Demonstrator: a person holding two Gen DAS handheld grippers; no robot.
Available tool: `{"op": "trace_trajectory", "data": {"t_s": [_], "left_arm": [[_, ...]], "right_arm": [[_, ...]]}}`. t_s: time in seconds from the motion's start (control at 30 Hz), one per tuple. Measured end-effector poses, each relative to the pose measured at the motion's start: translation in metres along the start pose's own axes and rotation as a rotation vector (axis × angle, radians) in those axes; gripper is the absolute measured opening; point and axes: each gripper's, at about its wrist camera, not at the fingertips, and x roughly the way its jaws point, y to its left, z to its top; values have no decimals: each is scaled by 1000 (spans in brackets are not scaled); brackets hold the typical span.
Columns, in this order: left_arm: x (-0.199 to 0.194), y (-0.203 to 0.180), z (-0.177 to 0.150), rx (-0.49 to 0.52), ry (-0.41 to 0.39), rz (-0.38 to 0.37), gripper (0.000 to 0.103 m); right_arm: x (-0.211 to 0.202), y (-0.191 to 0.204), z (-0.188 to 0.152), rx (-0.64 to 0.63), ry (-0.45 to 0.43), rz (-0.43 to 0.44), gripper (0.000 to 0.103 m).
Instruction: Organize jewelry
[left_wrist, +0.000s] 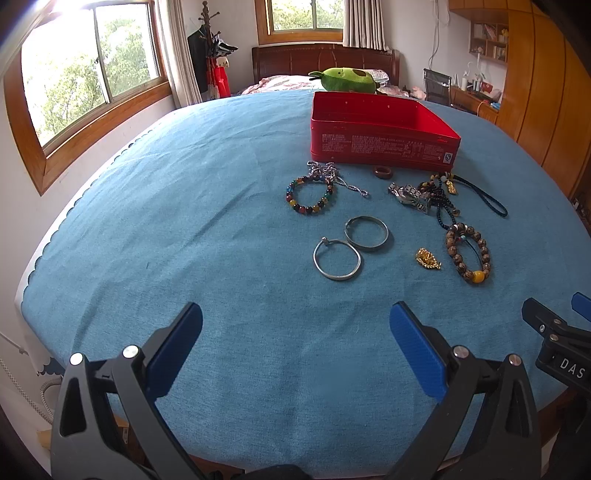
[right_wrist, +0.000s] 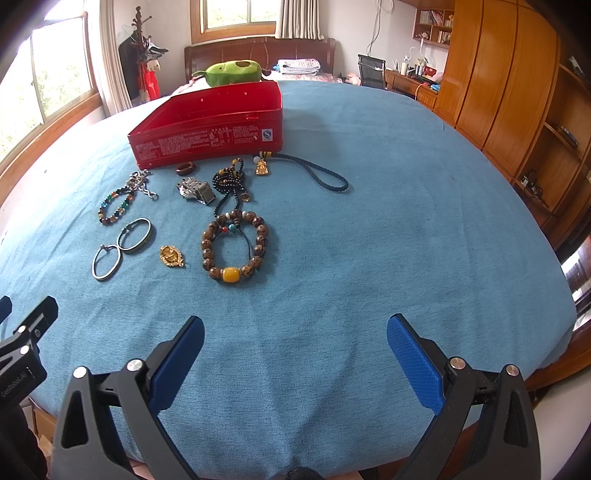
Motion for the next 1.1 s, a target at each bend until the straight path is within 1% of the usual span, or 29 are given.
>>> {"op": "trace_trajectory", "data": {"t_s": [0.47,0.57,0.7,1.1], "left_arm": [[1,6,-4,1,-2,2,100],[1,7,-4,1,-3,3,100],[10,2,-5,2,-3,3,100],[10,1,-4,3,-3,3,100]], "right_arm": [[1,-1,1,0,-1,0,99],[2,0,-1,0,1,4,99],[4,1,0,2,9,8,99],[4,0,1,3,7,9,99]]}}
